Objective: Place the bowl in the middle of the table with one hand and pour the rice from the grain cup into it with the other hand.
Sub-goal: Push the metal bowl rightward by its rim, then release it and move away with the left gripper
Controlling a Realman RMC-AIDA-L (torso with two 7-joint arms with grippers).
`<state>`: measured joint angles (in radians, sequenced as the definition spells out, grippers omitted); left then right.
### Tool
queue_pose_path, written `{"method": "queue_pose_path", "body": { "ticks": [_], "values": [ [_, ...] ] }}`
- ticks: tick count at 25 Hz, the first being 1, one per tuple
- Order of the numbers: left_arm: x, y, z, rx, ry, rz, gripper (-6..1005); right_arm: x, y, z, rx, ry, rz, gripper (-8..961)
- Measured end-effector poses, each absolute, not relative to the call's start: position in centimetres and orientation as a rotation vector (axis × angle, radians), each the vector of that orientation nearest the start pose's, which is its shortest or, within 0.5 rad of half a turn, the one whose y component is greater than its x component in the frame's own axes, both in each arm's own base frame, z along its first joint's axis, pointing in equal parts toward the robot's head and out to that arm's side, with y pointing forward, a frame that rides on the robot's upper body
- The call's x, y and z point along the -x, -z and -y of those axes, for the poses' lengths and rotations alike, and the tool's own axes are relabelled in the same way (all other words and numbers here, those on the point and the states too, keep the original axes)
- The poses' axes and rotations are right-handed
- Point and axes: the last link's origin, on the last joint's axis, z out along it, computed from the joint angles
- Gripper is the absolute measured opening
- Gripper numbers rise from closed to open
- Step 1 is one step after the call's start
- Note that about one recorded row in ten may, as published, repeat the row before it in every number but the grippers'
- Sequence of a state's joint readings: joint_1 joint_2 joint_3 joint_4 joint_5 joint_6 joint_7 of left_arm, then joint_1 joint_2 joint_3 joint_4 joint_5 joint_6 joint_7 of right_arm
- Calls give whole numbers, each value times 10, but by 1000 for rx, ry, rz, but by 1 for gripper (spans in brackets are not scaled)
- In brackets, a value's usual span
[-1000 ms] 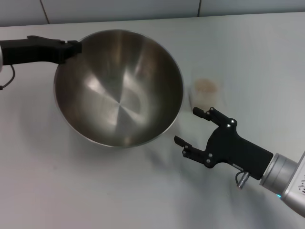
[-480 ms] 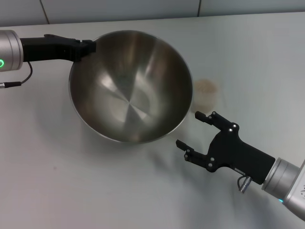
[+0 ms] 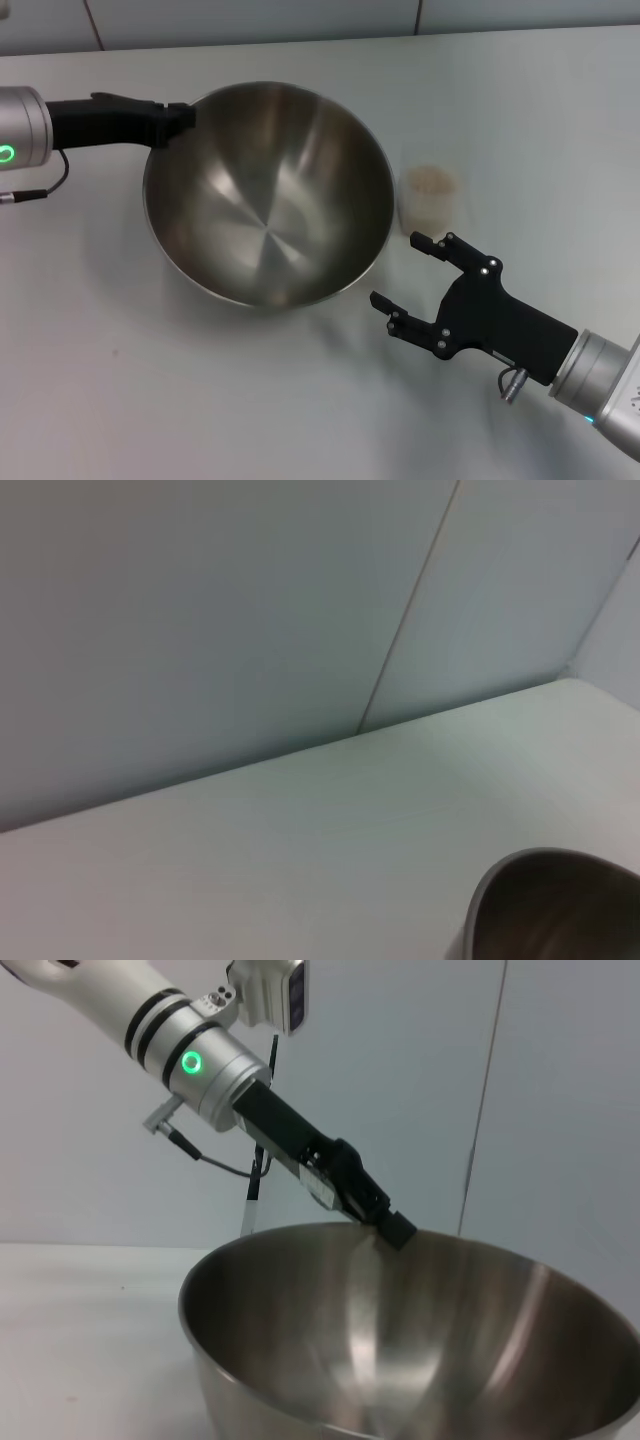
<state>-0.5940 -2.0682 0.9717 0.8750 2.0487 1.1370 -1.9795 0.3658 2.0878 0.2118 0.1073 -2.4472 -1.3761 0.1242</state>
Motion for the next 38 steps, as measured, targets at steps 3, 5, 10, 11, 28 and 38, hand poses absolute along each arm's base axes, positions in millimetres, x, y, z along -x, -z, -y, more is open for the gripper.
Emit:
{"method": "queue_pose_path", "body": {
  "ticks": [3, 5, 10, 11, 28, 38],
  "values": [
    [234, -11, -404, 2437, 410, 962, 41, -297, 94, -239, 2314, -748, -147, 795],
    [236, -11, -404, 2433, 408, 964, 41, -296, 94, -239, 2315, -749, -144, 795],
    [237, -10, -404, 2429, 405, 968, 44, -296, 94, -240, 2316, -748, -143, 795],
    [237, -10, -404, 2429, 405, 969, 46, -296, 94, -240, 2317, -748, -142, 795],
    [238, -9, -402, 2435, 435, 884, 111, -294, 95, -244, 2319, -745, -134, 796],
    [245, -9, -400, 2410, 459, 848, 506, -294, 94, -246, 2319, -742, -128, 796]
  ]
}}
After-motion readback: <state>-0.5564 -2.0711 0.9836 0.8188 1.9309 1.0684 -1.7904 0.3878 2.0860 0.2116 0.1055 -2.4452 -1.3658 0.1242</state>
